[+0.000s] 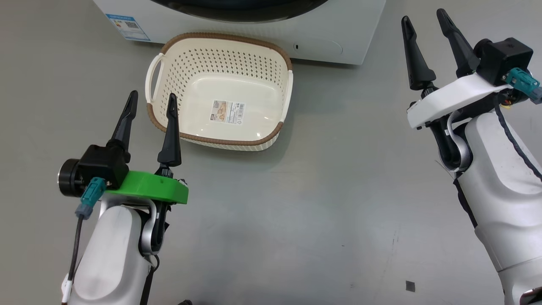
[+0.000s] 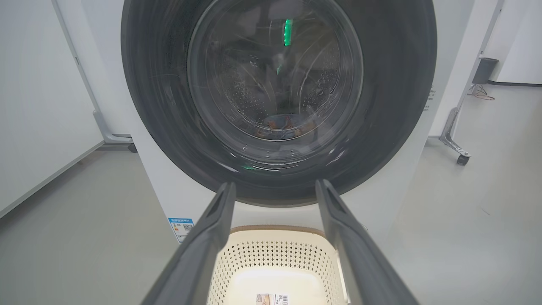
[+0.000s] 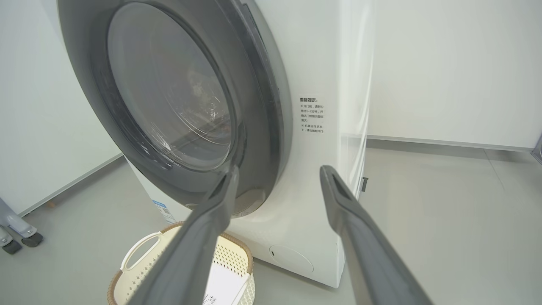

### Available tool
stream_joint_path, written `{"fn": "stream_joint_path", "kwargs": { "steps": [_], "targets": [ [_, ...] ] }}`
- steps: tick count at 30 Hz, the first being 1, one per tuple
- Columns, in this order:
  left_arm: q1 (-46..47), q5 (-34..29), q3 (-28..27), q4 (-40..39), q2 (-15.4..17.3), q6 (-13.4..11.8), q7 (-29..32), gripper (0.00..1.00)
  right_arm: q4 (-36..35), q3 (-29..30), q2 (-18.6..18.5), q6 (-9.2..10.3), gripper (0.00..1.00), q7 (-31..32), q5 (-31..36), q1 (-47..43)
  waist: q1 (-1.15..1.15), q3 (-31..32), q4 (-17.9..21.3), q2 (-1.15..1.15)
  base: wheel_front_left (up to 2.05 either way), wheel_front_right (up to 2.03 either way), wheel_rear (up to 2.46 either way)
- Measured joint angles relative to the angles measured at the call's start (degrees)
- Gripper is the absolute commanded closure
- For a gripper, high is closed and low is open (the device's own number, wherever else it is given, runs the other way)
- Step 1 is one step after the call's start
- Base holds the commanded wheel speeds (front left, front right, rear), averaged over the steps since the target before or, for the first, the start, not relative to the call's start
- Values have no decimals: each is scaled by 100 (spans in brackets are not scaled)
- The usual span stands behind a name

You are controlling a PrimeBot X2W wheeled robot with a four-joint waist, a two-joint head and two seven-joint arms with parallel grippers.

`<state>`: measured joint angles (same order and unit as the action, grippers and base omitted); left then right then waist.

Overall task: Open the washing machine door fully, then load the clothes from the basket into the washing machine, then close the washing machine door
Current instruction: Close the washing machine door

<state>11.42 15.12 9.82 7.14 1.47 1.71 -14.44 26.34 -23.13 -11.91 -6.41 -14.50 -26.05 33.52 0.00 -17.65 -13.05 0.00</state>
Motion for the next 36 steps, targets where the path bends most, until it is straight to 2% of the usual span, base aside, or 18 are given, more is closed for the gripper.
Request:
{"fn": "stream_joint_path", "kwargs": {
  "steps": [7, 31, 36],
  "targets": [
    [-247, -60, -359, 8, 94, 29, 0, 0, -22, 213, 126, 100, 0, 0, 134, -434, 0, 242, 301, 0, 0, 0, 0],
    [-1266, -305, -909, 12, 130, 137, 0, 0, -656, 949, 155, 104, 0, 1, 538, -2191, 0, 1117, 1109, 0, 0, 0, 0],
    [-1428, -350, -964, -7, 131, 192, 0, 0, -875, 1133, 287, 108, 0, 1, 559, -2487, 0, 1268, 1192, 0, 0, 0, 0]
  ]
}}
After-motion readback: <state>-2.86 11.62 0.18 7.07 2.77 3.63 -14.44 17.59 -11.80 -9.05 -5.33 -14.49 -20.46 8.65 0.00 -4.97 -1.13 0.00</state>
